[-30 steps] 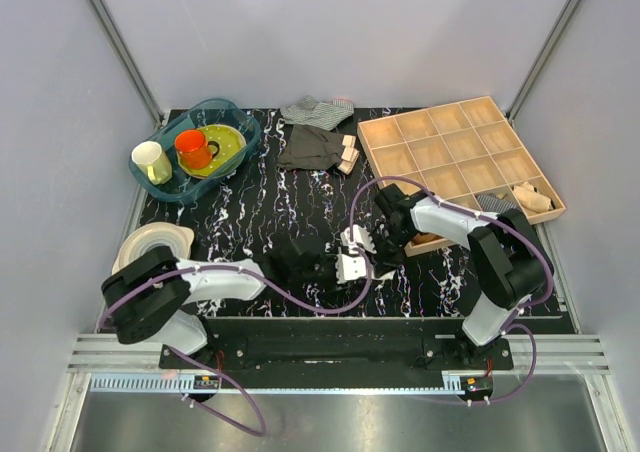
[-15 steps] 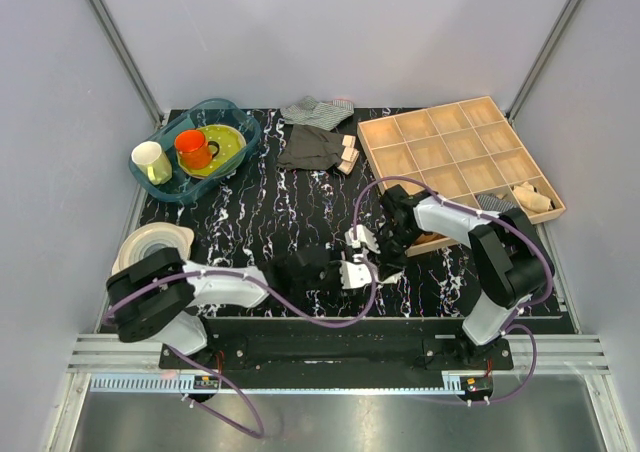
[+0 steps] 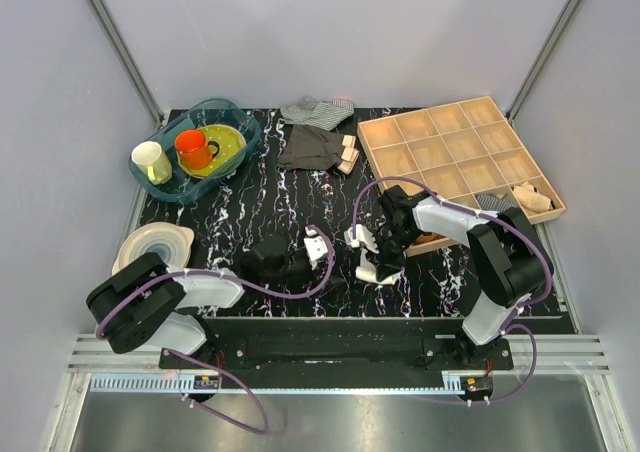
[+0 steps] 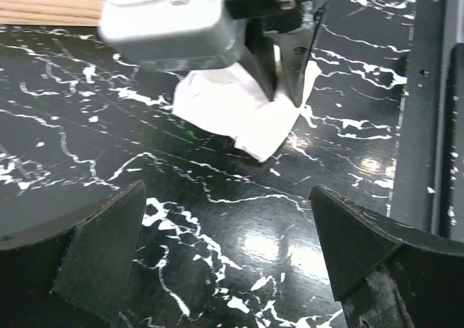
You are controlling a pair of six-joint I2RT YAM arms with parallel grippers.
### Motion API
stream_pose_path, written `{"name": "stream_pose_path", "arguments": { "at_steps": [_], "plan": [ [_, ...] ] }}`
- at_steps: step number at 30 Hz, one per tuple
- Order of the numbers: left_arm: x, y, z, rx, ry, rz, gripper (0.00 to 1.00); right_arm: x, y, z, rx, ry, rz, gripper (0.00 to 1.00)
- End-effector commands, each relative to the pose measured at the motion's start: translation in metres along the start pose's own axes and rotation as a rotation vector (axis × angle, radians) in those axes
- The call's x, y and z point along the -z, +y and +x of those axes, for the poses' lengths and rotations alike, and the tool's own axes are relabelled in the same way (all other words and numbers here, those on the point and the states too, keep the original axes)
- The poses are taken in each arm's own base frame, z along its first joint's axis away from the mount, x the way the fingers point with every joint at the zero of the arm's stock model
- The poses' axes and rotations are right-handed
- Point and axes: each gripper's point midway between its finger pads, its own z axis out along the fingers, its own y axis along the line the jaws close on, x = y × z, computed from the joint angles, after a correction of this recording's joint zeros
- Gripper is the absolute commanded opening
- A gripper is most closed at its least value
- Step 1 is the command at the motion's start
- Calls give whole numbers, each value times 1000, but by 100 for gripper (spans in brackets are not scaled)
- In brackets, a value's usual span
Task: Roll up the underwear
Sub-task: Roll the underwear to the center of the board.
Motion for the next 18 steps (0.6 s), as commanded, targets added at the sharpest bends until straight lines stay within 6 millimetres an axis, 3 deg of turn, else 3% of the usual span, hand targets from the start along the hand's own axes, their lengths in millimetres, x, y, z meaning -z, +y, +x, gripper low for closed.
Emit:
{"name": "stream_pose_path", "arguments": {
  "at_steps": [1, 4, 6, 7, 9, 11, 16, 18],
  "plan": [
    [-12, -22, -26, -17, -91, 162, 99, -2, -2, -4, 33, -22, 25, 18],
    [-20, -24, -16, -89, -41, 176, 99, -1, 2, 1, 72, -14, 39, 18],
    [-24, -25, -9, -202, -3, 165, 99, -1, 3, 6, 121, -3, 65, 18],
    [-31, -30, -16, -293, 0, 178, 99, 0, 2, 8, 142, 2, 78, 18],
    [-32, -32, -1, -377, 92, 178, 99, 0, 1, 14, 201, 21, 110, 18],
    [-39, -36, -1, -472, 112, 196, 99, 1, -1, 17, 232, 32, 129, 18],
    [-49, -45, 4, -524, 141, 238, 98, 0, -4, 24, 343, 47, 187, 17],
    [-57, -50, 3, -520, 138, 268, 91, 0, -5, 26, 359, 55, 209, 17]
  ]
}}
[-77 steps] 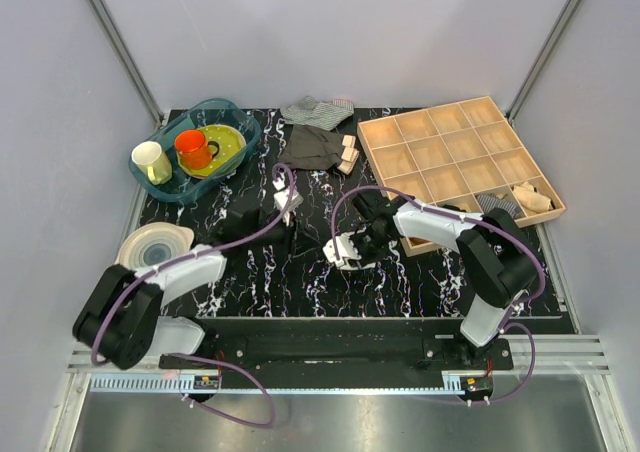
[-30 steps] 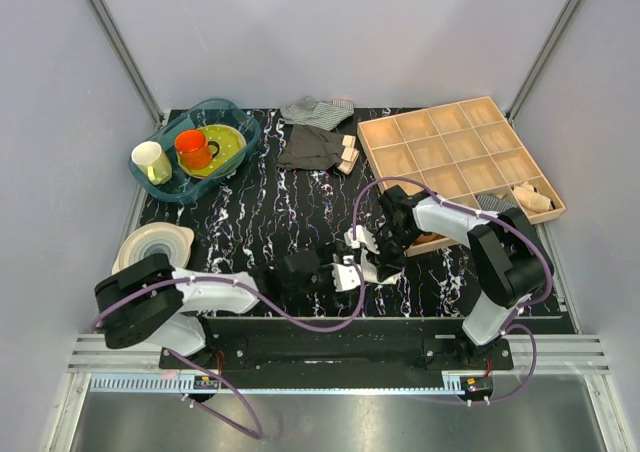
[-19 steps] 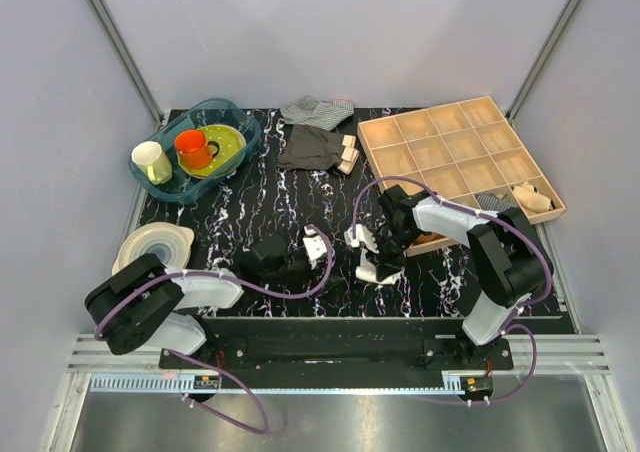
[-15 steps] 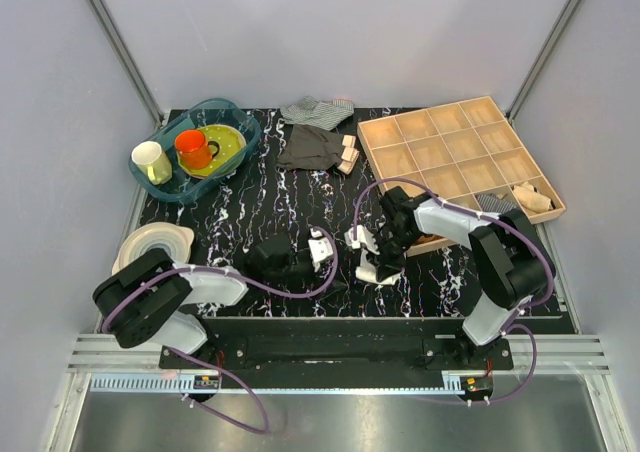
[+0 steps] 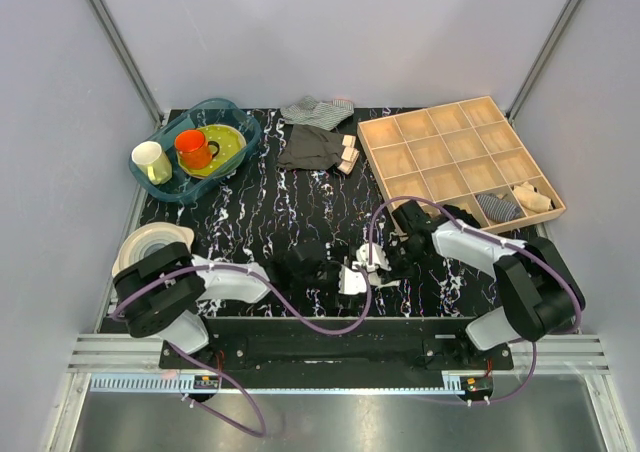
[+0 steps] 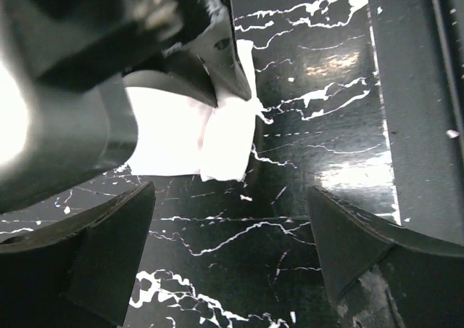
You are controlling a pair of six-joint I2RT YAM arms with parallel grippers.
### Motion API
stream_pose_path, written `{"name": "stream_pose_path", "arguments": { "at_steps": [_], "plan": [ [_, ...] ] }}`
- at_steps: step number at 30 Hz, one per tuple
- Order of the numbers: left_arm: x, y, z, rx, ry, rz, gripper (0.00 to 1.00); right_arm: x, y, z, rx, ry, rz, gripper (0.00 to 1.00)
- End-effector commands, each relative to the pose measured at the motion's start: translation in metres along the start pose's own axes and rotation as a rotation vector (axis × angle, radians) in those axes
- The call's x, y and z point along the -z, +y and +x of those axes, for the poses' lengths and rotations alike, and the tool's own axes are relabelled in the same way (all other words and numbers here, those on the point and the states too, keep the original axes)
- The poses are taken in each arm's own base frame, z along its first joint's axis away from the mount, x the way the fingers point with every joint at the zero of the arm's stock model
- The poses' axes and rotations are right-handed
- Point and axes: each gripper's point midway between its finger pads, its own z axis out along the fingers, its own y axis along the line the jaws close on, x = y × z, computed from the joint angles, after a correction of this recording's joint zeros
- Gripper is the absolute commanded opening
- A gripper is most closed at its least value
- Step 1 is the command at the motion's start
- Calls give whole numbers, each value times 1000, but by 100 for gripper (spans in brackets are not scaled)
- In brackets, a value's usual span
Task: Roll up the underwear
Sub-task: Roll the underwear to the center of the board.
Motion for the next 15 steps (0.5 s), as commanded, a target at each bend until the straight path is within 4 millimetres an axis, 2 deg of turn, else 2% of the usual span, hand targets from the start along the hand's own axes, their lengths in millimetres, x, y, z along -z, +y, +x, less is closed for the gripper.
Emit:
{"name": "stream_pose_path", "arguments": {
  "at_steps": [1, 2, 4, 8, 12, 15],
  "plan": [
    [-17, 6, -6, -91, 7, 31, 88, -1, -6, 22, 110, 99, 57, 17],
    [-23, 2, 2, -79, 25, 52, 85, 0, -6, 24, 123, 105, 63, 17],
    [-30, 3, -2, -59, 12, 62, 77, 1, -3, 24, 151, 106, 74, 17],
    [-38, 5, -10, -43, -38, 56, 74, 4, 0, 23, 177, 102, 98, 18],
    [-47, 0, -10, -26, -43, 103, 66, 2, 3, 24, 174, 96, 93, 18],
    [-51, 0, -13, -12, -62, 106, 63, 1, 4, 21, 174, 79, 90, 18]
  ]
}}
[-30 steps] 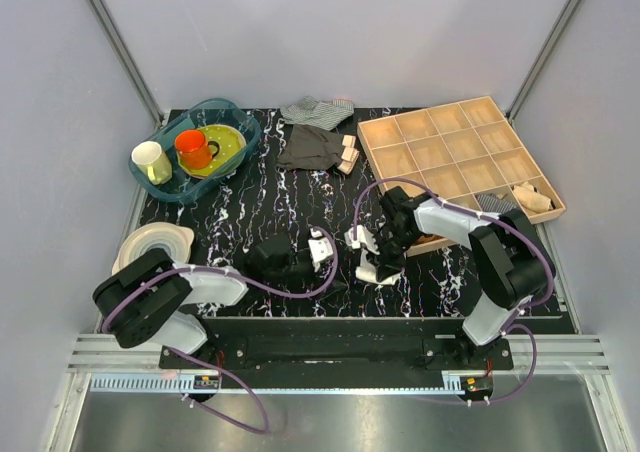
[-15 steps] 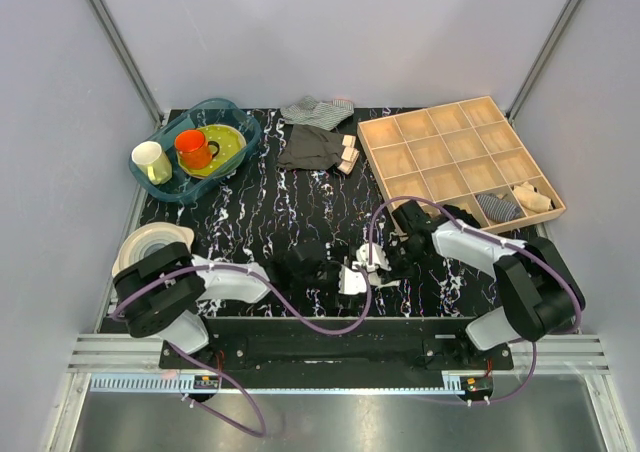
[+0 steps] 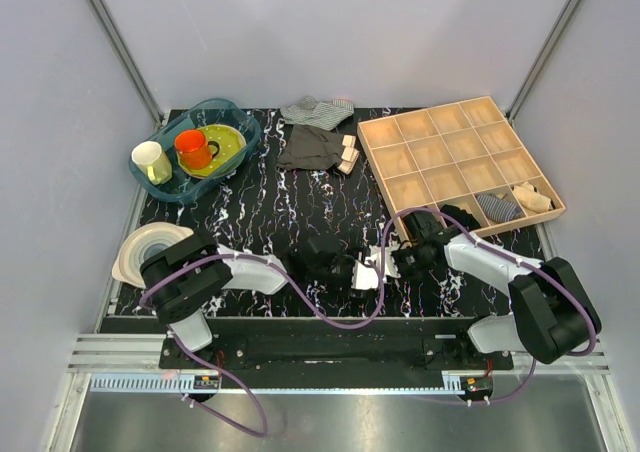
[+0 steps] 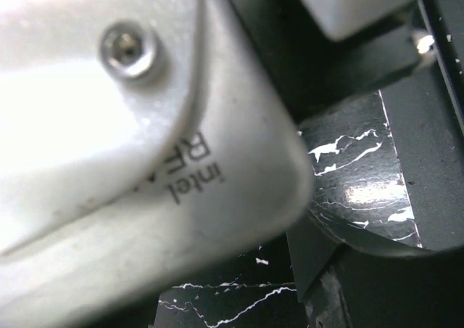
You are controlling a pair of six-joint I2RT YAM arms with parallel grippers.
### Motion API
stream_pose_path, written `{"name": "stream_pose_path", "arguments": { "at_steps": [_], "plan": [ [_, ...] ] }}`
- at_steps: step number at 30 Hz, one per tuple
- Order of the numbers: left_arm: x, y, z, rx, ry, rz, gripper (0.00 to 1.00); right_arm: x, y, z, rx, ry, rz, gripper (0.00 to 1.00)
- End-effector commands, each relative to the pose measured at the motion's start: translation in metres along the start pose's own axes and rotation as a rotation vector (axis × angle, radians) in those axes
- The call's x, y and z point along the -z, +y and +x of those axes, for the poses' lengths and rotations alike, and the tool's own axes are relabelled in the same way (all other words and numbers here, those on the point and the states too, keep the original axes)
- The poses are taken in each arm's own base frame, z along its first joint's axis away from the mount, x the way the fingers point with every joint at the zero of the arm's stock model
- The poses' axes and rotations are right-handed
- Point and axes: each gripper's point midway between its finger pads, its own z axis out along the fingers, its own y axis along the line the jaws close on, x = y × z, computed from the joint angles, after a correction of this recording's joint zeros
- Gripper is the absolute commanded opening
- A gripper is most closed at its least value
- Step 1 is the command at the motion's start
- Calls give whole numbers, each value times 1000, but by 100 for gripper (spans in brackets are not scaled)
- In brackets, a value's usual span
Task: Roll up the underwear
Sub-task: Roll the underwear to the center of the board.
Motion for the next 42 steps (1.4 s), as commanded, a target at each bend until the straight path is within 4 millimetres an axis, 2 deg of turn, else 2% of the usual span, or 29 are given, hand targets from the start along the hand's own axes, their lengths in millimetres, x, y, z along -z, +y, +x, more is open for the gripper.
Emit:
{"name": "stream_pose_path", "arguments": {
  "at_steps": [1, 5, 12, 13, 14, 16, 21, 27, 28, 29, 35, 42],
  "plan": [
    [-17, -10, 2, 48, -7, 51, 61, -12, 9, 4, 25, 22, -28, 17],
    [-26, -18, 8, 86, -3, 95, 52, -11, 5, 0, 26, 10, -23, 17],
    [-26, -13, 15, 135, 0, 71, 52, -8, 6, -5, 30, -5, -27, 18],
    [-21, -15, 21, 166, 6, 63, 54, -7, 5, -5, 29, -2, -25, 18],
    [-19, -8, 16, 164, -27, 36, 55, -8, 6, -4, 25, -1, -23, 18],
    [-9, -9, 19, 189, -40, 11, 59, -8, 5, -4, 24, -3, -14, 18],
    [7, 3, -1, 192, -127, -75, 66, -9, 0, -5, 5, -9, 5, 18],
    [9, 11, -8, 226, -164, -107, 67, -9, 0, -4, 8, -6, 8, 18],
    [14, 19, -19, 211, -212, -134, 68, -10, 1, -2, -1, -1, 4, 18],
    [16, 20, -21, 215, -224, -147, 69, -10, 1, -2, -5, 1, 3, 18],
    [24, 22, -21, 213, -223, -170, 71, -11, -1, -3, -17, -4, -1, 18],
    [15, 25, -8, 254, -213, -152, 77, -8, -1, -8, -6, -16, -3, 18]
  ]
}}
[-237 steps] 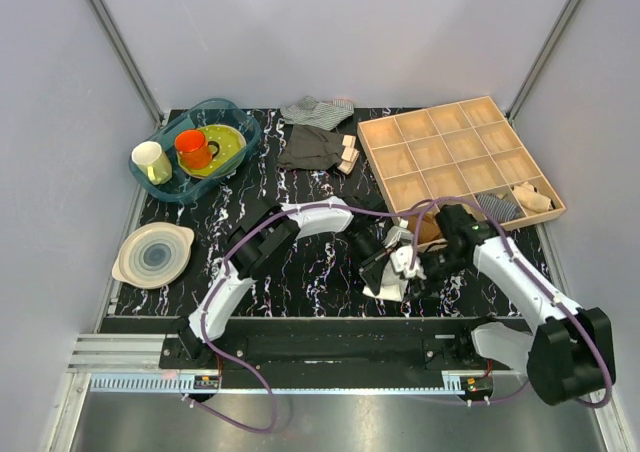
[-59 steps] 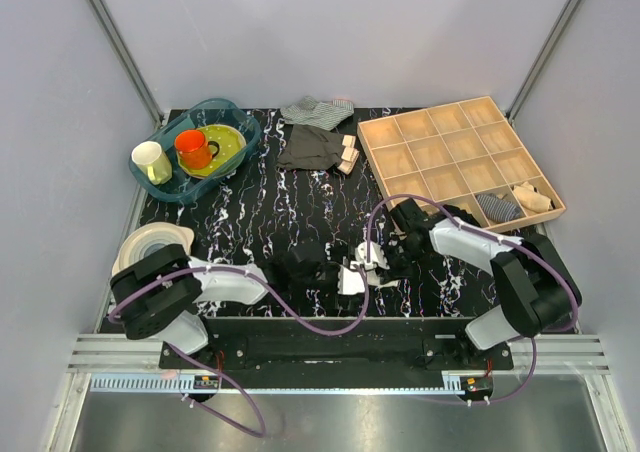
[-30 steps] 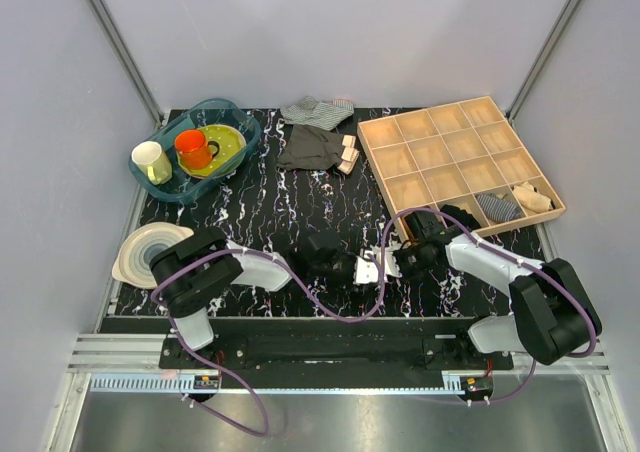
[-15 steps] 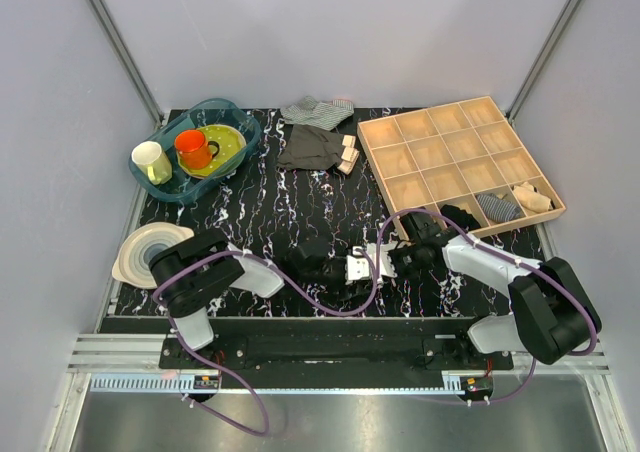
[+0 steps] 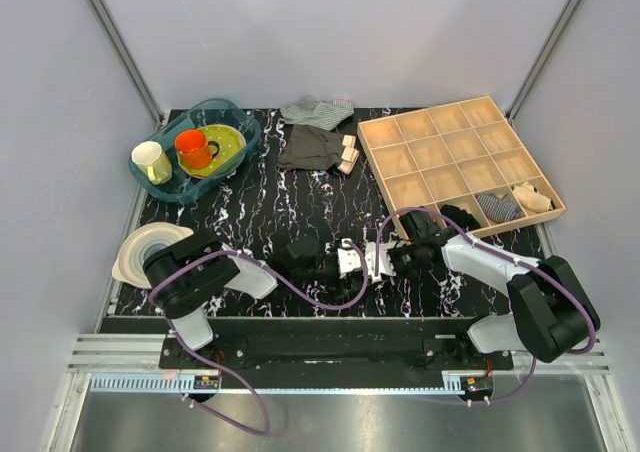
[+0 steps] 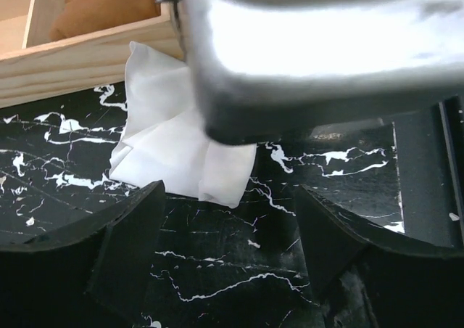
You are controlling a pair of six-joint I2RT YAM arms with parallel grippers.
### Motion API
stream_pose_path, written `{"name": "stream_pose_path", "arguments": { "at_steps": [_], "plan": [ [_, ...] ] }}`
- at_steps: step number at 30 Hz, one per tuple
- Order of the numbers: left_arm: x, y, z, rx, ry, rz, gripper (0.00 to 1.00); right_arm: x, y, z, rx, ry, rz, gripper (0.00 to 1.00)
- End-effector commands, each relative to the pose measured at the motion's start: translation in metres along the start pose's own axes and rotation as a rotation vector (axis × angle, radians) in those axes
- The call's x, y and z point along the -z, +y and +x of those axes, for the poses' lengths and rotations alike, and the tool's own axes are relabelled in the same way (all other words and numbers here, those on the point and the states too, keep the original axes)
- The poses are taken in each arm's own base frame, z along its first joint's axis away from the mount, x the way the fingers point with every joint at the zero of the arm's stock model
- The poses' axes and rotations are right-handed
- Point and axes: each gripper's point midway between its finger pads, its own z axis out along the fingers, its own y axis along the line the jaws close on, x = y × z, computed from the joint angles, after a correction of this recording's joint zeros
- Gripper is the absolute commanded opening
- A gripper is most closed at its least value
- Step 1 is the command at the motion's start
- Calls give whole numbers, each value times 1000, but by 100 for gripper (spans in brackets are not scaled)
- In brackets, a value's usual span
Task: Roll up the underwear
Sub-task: Roll the underwear to the center of the board.
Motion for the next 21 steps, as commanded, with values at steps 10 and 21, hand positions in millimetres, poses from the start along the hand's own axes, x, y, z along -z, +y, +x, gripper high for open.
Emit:
{"name": "stream_pose_path", "arguments": {
  "at_steps": [10, 21],
  "plan": [
    [-23, 8, -9, 3, -52, 42, 71, -4, 13, -1, 41, -10, -55, 18],
    [-36, 1, 7, 54, 14, 146, 60, -6, 20, -7, 121, -41, -84, 18]
  ]
}}
